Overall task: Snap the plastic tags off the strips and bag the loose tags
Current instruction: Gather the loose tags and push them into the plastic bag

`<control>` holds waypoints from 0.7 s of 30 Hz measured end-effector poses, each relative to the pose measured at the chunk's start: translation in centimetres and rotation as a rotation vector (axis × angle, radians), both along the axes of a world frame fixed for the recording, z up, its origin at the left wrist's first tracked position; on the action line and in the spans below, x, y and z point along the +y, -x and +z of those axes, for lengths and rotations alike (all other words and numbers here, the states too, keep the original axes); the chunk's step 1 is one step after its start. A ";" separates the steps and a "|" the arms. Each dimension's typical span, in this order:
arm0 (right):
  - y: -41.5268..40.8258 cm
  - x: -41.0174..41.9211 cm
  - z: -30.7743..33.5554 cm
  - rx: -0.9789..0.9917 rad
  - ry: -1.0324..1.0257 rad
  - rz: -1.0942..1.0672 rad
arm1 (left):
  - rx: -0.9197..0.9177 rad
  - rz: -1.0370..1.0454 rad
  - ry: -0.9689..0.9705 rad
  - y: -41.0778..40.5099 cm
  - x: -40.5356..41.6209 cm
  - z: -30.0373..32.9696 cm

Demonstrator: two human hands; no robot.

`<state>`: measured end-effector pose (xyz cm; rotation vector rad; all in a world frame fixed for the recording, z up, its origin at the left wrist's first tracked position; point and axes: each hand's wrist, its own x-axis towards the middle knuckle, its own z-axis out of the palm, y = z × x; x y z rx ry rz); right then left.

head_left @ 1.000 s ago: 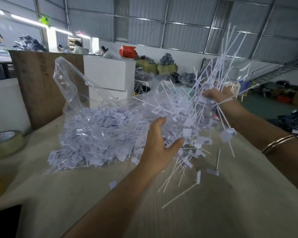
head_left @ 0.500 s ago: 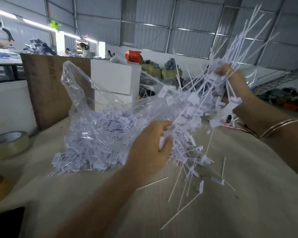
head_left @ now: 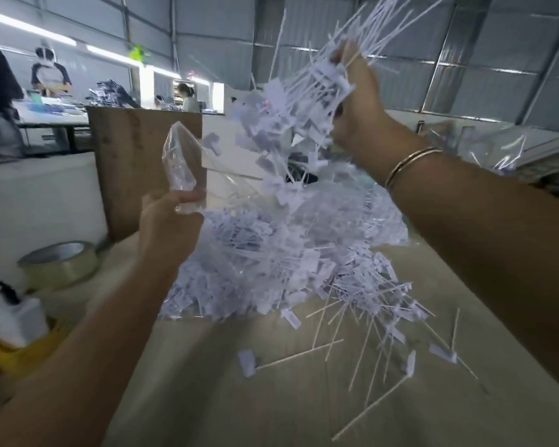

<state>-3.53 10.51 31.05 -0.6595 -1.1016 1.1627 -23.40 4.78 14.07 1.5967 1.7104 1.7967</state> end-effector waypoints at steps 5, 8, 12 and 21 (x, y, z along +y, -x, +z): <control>4.6 -0.7 -0.6 0.195 -0.019 0.153 | -0.285 -0.060 -0.026 -1.3 0.0 -0.3; 5.7 -0.1 -2.2 0.266 -0.059 0.127 | -0.446 -0.135 -0.045 -1.7 -0.5 -0.1; 3.6 0.5 -7.9 -0.067 -0.053 -0.066 | -0.622 -0.149 -0.146 -0.8 -1.5 0.8; -0.8 2.3 -5.7 -1.115 -0.483 0.057 | -0.432 -0.132 -0.203 -0.2 -1.7 2.3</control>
